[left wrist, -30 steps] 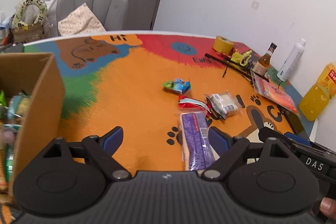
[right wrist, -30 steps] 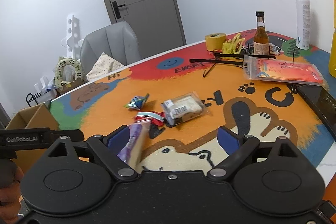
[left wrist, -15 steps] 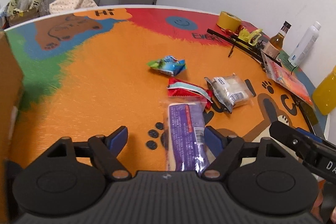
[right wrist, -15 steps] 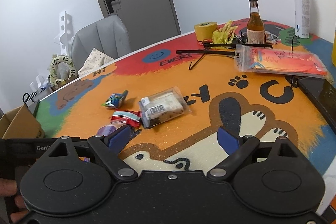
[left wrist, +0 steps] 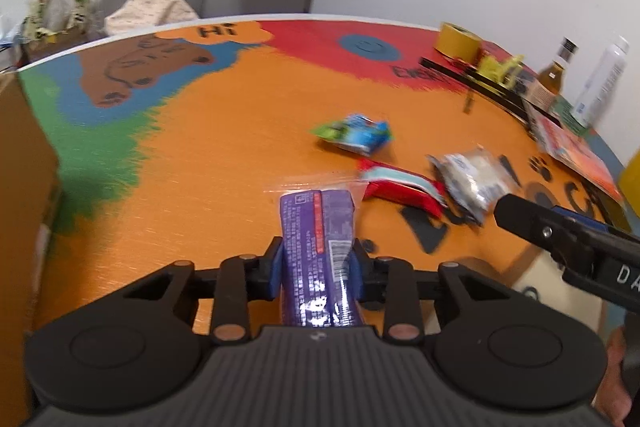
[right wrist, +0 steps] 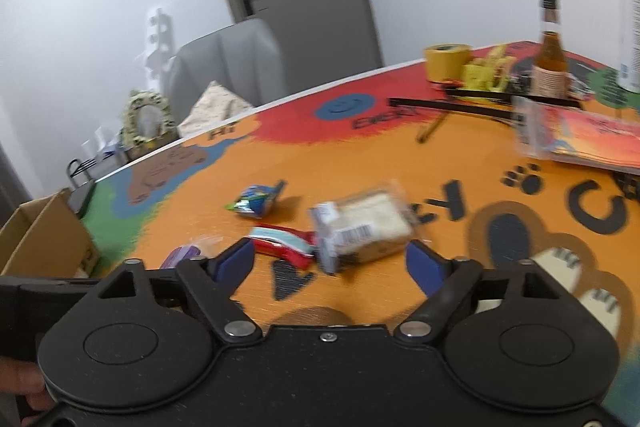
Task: Organize snacks
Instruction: 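Grasp the purple snack pack with the left gripper while the right gripper grasps the red candy bag, then carry the purple pack and red candy bag over the cardboard box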
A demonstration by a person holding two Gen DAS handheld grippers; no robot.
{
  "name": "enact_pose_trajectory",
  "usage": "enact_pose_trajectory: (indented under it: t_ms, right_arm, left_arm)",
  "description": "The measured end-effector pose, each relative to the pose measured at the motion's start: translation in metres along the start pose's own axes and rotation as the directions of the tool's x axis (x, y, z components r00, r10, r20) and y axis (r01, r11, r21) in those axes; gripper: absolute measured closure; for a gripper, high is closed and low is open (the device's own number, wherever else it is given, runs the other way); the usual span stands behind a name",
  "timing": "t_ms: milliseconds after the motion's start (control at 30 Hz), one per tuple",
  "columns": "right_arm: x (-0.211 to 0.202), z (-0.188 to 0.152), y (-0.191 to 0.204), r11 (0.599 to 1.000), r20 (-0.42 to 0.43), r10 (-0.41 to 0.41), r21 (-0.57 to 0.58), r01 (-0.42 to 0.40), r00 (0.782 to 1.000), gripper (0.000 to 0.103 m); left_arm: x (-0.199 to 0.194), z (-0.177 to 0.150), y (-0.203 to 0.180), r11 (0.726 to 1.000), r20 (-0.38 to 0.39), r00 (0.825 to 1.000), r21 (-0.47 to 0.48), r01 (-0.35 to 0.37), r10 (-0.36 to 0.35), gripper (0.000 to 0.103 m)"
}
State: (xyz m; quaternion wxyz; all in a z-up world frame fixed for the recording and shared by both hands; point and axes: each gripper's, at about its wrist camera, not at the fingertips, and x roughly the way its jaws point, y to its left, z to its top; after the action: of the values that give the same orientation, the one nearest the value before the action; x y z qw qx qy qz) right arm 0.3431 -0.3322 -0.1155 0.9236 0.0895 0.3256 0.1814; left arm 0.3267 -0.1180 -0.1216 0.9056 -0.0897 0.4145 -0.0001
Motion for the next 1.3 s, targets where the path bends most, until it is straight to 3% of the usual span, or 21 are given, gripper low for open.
enact_pose_trajectory:
  t_ms: [100,467,867,967,1067,1300]
  right_arm:
    - [0.005,0.005,0.007,0.998,-0.012,0.054,0.007,-0.054,0.998,0.039]
    - [0.038,0.017,0.033,0.994,-0.044,0.098,-0.046,-0.1,0.994,0.044]
    - [0.073,0.015,0.041,0.991,-0.11,0.066,-0.112,-0.079,0.992,0.046]
    - [0.072,0.007,0.044,0.987,-0.134,0.052,-0.146,-0.072,0.99,0.054]
    - [0.068,0.002,0.051,0.978,-0.128,0.011,-0.207,-0.038,0.992,0.081]
    - [0.049,0.001,0.057,0.981,-0.123,0.038,-0.183,-0.06,0.992,0.083]
  left_arm:
    - [-0.001,0.003,0.008,1.0,0.001,1.0,-0.016,-0.008,0.008,0.072]
    - [-0.008,0.013,0.035,0.999,0.039,0.999,-0.05,-0.02,0.021,0.073]
    - [-0.004,0.013,0.053,0.997,0.032,0.999,-0.08,-0.022,0.024,0.072]
    - [-0.004,0.012,0.052,0.997,0.033,0.999,-0.078,-0.022,0.024,0.073]
    - [-0.006,0.01,0.051,0.997,0.037,0.999,-0.08,-0.017,0.02,0.073]
    - [-0.022,0.005,0.049,0.997,0.054,0.999,-0.076,-0.003,0.007,0.073]
